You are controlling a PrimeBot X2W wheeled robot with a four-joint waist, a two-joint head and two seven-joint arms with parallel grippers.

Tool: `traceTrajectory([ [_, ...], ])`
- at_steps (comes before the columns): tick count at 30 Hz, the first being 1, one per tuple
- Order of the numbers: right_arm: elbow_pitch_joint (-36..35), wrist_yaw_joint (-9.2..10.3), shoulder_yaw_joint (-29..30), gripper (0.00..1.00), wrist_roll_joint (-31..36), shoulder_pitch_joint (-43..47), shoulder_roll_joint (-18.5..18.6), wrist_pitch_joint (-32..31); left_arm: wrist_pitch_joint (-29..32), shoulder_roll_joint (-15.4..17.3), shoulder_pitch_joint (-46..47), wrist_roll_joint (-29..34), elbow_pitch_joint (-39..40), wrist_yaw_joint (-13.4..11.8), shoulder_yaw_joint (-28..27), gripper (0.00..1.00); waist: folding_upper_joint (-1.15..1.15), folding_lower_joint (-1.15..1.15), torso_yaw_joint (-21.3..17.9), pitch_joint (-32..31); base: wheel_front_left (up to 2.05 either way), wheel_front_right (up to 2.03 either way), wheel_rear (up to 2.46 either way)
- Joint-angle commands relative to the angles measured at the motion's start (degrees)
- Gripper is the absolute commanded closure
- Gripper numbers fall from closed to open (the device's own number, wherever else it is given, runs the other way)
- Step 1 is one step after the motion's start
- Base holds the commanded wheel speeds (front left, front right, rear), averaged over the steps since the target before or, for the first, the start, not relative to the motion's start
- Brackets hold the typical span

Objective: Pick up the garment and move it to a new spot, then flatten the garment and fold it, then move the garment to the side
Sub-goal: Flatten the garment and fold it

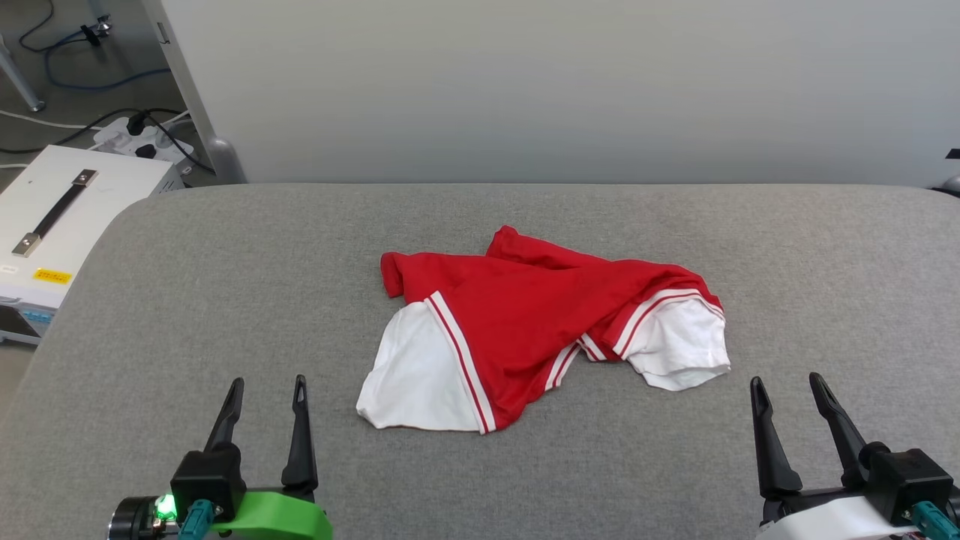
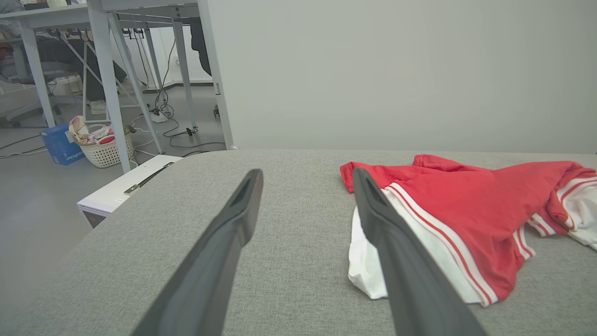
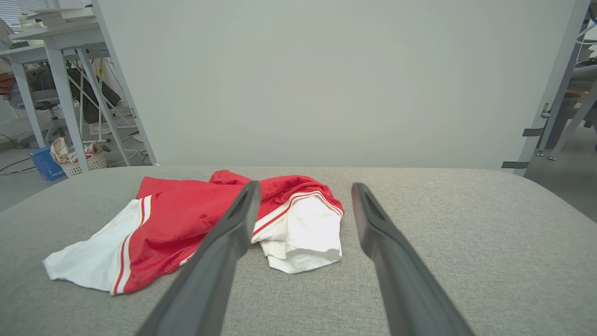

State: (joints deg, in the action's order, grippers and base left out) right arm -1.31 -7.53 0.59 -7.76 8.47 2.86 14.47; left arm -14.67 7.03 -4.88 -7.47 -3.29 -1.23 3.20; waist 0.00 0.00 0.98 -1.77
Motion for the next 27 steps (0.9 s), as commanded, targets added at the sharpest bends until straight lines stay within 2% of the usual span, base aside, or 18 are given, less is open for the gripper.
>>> traceTrajectory([
  [1, 0.15, 0.04, 0.08, 0.0, 0.02, 0.71, 0.02, 0.52, -0.32, -0.52, -0.91, 0.79, -0.2, 0.42, -0.38, 0.0, 0.0, 0.0, 0.04, 0.07, 0.0, 0.0, 0.0],
  [8, -1.83, 0.04, 0.5, 0.0, 1.11, -1.93, 0.36, 0.52, -0.33, -1.47, -0.47, 2.03, -0.48, 1.32, -1.49, 0.0, 0.0, 0.0, 0.11, 0.79, 0.0, 0.0, 0.0],
  [14, -5.17, 0.04, 0.5, 0.0, 0.9, -9.88, 4.44, 0.52, -0.33, -2.08, 0.56, 2.73, -0.29, 1.86, -2.28, 0.0, 0.0, 0.0, 0.19, 2.65, 0.0, 0.0, 0.0],
  [18, -3.81, 0.04, -3.29, 0.0, -1.14, -17.25, 10.47, 0.52, -0.33, -2.45, 1.71, 3.02, -0.12, 2.2, -2.69, 0.0, 0.0, 0.0, 0.17, 4.43, 0.0, 0.0, 0.0],
  [22, 0.26, 0.04, -10.75, 0.0, -6.11, -25.25, 17.94, 0.48, -0.33, -2.75, 2.64, 3.28, 0.14, 2.41, -3.16, 0.0, 0.0, 0.0, -0.12, 6.27, 0.0, 0.0, 0.0],
  [27, 3.66, 0.04, -24.72, 0.0, -16.16, -35.49, 27.94, -7.97, -0.33, -3.09, 3.84, 3.52, 0.64, 2.63, -3.71, 0.0, 0.0, 0.0, -0.28, 8.58, 0.0, 0.0, 0.0],
])
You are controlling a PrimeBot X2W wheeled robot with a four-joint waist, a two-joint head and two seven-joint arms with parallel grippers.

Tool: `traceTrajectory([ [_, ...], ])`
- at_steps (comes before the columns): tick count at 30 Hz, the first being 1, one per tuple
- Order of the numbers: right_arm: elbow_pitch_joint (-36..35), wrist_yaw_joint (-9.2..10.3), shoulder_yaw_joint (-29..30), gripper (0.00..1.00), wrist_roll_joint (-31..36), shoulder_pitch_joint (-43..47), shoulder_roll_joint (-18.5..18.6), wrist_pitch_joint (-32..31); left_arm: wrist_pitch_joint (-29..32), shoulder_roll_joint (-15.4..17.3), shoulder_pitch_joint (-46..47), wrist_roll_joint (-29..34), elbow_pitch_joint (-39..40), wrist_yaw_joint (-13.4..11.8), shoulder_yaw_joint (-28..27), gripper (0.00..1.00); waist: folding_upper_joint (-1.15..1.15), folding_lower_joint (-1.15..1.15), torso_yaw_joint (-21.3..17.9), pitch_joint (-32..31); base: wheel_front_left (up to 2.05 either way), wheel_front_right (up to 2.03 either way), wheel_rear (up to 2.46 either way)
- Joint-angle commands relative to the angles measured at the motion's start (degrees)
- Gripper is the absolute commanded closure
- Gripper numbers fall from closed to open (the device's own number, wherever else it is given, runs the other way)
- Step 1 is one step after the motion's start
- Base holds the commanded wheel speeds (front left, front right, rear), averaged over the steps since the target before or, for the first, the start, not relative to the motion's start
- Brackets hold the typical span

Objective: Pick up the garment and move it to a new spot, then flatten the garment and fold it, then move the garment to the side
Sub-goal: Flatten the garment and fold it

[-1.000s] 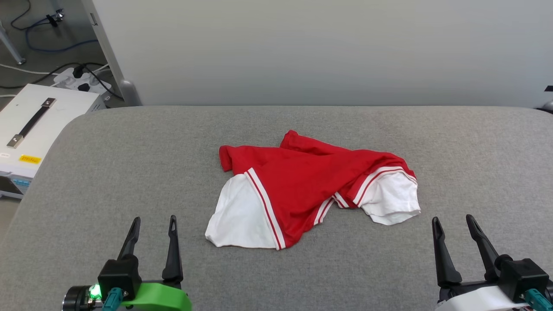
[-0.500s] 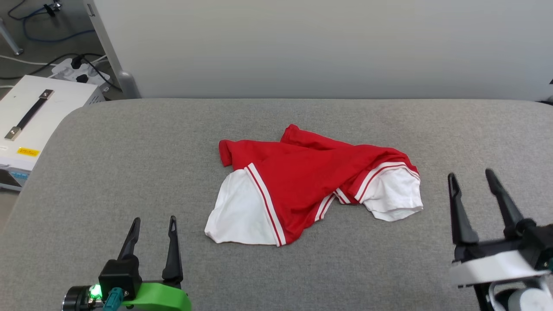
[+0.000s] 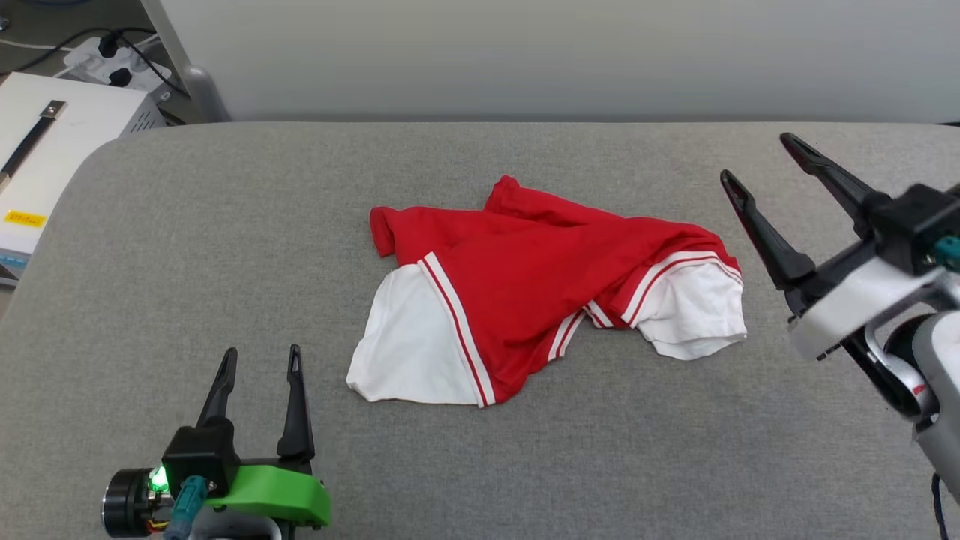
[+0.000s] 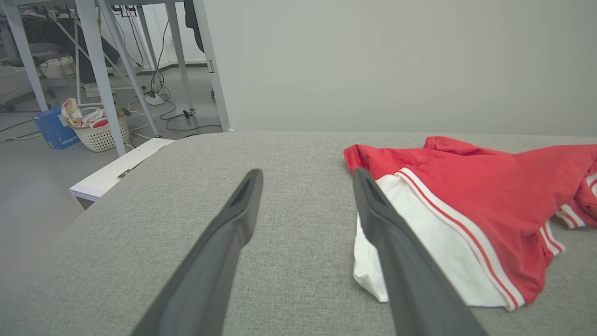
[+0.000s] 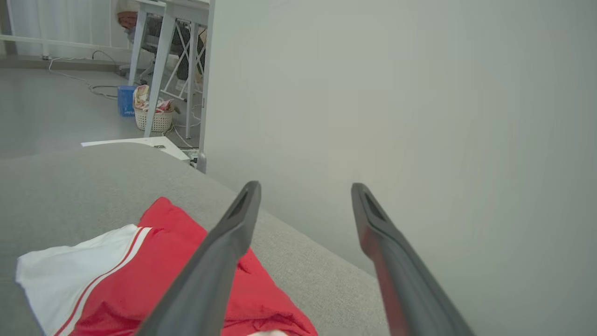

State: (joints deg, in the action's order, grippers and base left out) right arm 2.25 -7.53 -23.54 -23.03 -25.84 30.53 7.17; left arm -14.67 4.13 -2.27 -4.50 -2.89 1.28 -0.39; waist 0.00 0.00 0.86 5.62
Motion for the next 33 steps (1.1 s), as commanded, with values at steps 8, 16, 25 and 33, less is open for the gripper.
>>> traceTrajectory([
  [8, 0.51, 0.04, -20.6, 0.0, -17.96, -11.64, 10.13, -22.55, -0.33, -0.64, 3.63, 0.85, 1.0, 0.54, -0.26, 0.0, 0.0, 0.0, 0.6, 4.85, 0.0, 0.0, 0.0],
  [16, 4.54, 0.04, -31.09, 0.0, -26.12, -17.47, 13.13, -36.26, -0.33, -0.97, 6.58, 0.82, 1.72, 0.7, 0.06, 0.0, 0.0, 0.0, 2.55, 9.85, 0.0, 0.0, 0.0],
  [25, 14.54, 0.04, -38.63, 0.0, -28.6, -20.28, 10.47, -37.7, -0.33, -1.17, 9.7, 0.37, 2.05, 0.43, 0.91, 0.0, 0.0, 0.0, 4.82, 15.33, 0.0, 0.0, 0.0],
  [33, 19.09, 0.04, -43.37, 1.0, -30.51, -20.35, 9.56, -32.57, -0.33, -1.22, 9.57, 0.33, 1.01, -0.03, 0.49, 0.0, 0.0, 0.0, 4.35, 13.58, 0.0, 0.0, 0.0],
])
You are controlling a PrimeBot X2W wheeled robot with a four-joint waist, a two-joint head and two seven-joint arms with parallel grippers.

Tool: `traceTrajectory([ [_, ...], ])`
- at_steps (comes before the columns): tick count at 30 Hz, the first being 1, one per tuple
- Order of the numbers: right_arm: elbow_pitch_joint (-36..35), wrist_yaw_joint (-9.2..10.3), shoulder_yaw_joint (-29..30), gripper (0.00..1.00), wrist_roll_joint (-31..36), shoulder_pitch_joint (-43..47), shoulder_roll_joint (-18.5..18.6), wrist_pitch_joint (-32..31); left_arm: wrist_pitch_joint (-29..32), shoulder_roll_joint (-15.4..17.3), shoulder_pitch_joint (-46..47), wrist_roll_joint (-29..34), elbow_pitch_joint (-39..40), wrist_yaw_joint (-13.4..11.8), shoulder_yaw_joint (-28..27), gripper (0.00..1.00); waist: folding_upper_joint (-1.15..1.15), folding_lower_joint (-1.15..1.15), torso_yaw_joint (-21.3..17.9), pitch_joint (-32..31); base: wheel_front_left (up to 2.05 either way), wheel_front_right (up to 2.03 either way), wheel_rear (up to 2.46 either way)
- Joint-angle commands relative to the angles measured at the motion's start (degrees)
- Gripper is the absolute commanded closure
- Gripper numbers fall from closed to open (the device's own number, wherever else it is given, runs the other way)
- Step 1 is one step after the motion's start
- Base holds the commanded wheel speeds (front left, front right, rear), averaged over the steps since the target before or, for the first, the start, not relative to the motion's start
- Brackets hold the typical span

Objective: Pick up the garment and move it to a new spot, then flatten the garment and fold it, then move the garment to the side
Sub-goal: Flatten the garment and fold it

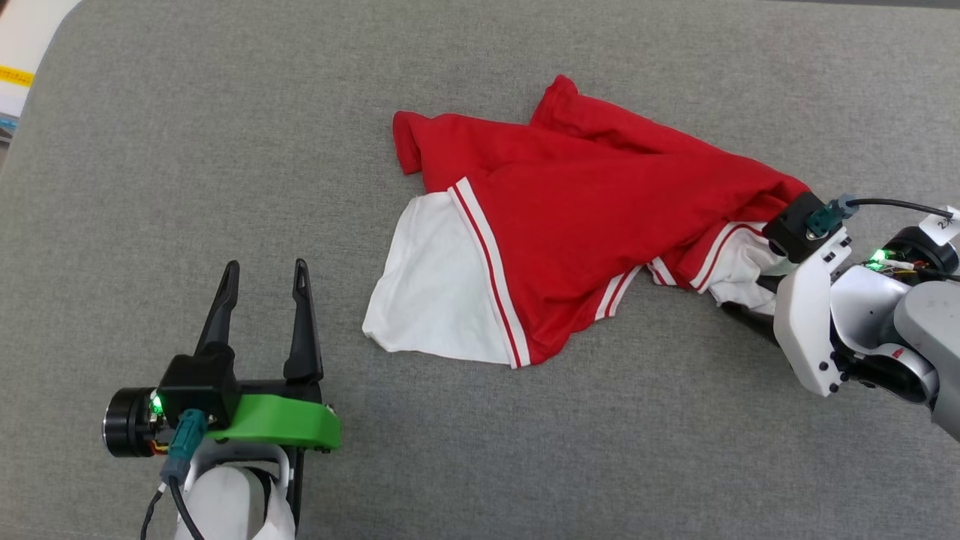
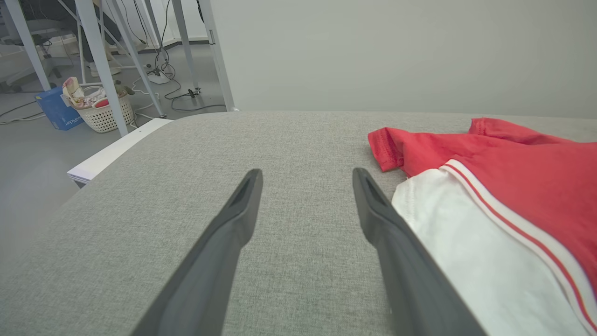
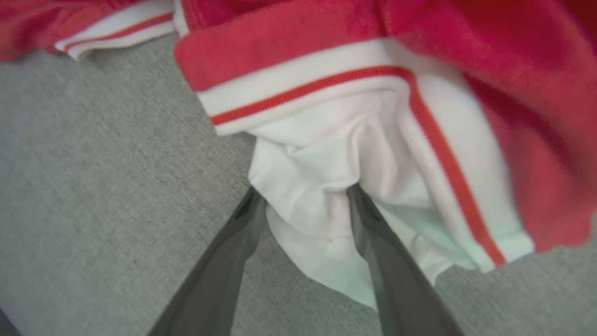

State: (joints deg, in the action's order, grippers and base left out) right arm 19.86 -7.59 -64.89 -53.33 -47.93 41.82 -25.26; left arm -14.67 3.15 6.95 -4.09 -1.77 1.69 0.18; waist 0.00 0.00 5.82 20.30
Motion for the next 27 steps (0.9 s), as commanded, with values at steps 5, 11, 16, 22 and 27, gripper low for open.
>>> traceTrajectory([
  [5, -0.79, 0.1, -1.7, 1.0, -1.68, 0.25, -0.53, 7.34, -0.33, -0.26, -0.93, -0.03, -0.72, -0.36, -0.08, 0.0, 0.0, 0.0, -1.79, -4.89, 0.0, 0.0, 0.0],
  [11, -9.17, 0.1, -0.46, 1.0, -3.64, 1.73, 5.44, 13.15, -0.33, -0.26, -3.8, 0.13, -1.1, -0.56, -0.29, 0.0, 0.0, 0.0, -3.54, -9.67, 0.0, 0.0, 0.0],
  [16, -14.76, 0.1, 2.01, 1.0, -5.28, 6.6, 11.76, 14.8, -0.33, -0.26, -5.75, 0.32, -0.87, -0.62, -0.95, 0.0, 0.0, 0.0, -5.16, -11.62, 0.0, 0.0, 0.0],
  [22, -16.15, 0.1, 5.87, 1.0, -8.84, 15.89, 17.05, 16.06, -0.33, -0.26, -6.88, 0.83, -0.68, -0.19, -1.8, 0.0, 0.0, 0.0, -6.63, -12.47, 0.0, 0.0, 0.0],
  [27, -12.78, 0.1, 8.22, 1.0, -10.93, 22.81, 17.54, 17.65, -0.33, -0.27, -6.56, 1.11, -0.68, 0.25, -2.2, 0.0, 0.0, 0.0, -6.91, -11.94, 0.0, 0.0, 0.0],
])
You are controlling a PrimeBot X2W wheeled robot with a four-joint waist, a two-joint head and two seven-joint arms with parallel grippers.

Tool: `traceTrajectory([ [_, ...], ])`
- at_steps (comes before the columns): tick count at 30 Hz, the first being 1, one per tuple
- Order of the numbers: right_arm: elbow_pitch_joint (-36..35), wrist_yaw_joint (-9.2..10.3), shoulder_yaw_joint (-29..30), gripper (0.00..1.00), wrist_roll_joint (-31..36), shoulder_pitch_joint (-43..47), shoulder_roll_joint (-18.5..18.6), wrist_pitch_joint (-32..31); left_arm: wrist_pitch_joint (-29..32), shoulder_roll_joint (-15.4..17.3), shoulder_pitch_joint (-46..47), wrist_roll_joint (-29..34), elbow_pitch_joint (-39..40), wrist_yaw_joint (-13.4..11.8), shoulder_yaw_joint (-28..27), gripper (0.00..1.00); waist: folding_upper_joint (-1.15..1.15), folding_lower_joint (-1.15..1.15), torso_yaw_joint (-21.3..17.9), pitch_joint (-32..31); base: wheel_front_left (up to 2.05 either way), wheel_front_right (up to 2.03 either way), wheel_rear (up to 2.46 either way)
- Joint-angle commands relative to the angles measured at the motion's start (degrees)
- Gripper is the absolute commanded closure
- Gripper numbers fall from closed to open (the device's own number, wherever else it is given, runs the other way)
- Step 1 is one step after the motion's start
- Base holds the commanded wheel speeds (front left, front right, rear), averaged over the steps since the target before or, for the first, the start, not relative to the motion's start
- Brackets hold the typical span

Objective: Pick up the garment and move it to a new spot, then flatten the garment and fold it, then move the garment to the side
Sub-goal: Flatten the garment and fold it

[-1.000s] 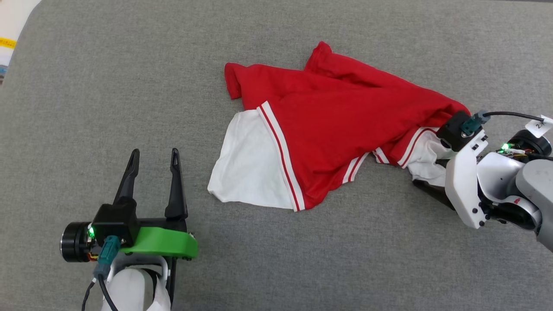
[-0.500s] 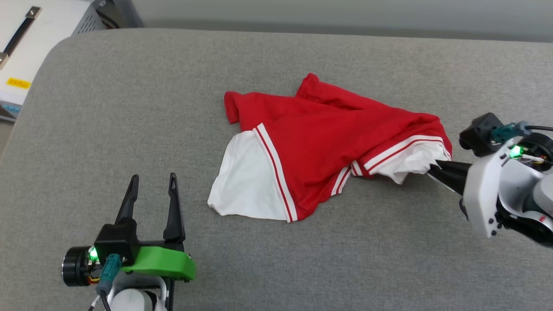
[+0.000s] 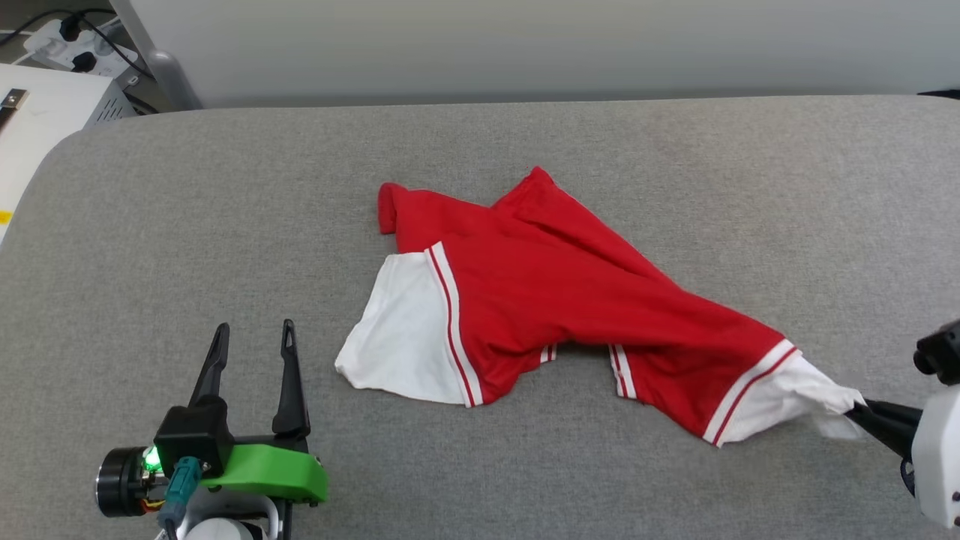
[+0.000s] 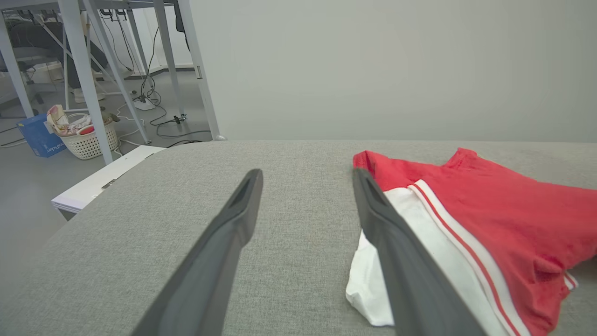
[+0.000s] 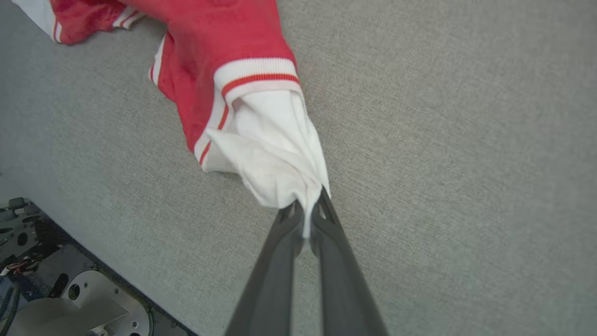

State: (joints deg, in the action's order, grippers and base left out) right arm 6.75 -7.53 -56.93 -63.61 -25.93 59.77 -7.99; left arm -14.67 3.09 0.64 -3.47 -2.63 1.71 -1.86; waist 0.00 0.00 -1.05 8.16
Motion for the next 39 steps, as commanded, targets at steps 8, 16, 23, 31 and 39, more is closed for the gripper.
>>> traceTrajectory([
  [8, 10.77, 0.04, 0.24, 1.0, -1.34, 7.39, -5.94, 1.72, -0.33, -0.21, 0.9, 0.69, -0.46, 0.53, 0.38, 0.0, 0.0, 0.0, 1.08, 1.87, 0.0, 0.0, 0.0],
  [16, 12.79, 0.04, 2.75, 0.0, 1.0, 7.82, -9.6, 10.73, -0.33, -0.21, -0.05, 0.7, -1.12, 0.13, -0.29, 0.0, 0.0, 0.0, 0.22, 0.09, 0.0, 0.0, 0.0],
  [23, 6.09, 0.04, 8.58, 0.0, 3.85, 9.41, -7.33, 18.25, -0.33, -0.06, -0.82, 1.02, -0.62, 0.38, -1.38, 0.0, 0.0, 0.0, -1.39, -2.11, 0.0, 0.0, 0.0],
  [31, -2.44, 0.04, 20.75, 0.0, 9.13, 13.76, -7.46, 21.42, -0.33, 0.9, -0.02, 1.48, 0.24, 1.27, -1.96, 0.0, 0.0, 0.0, -2.59, -3.34, 0.0, 0.0, 0.0],
  [39, -6.83, 0.04, 37.48, 0.0, 24.47, 20.29, -20.08, 22.7, -0.33, 5.48, 7.64, -0.02, -1.31, 4.71, 0.3, 0.0, 0.0, 0.0, -2.13, -3.31, 0.0, 0.0, 0.0],
])
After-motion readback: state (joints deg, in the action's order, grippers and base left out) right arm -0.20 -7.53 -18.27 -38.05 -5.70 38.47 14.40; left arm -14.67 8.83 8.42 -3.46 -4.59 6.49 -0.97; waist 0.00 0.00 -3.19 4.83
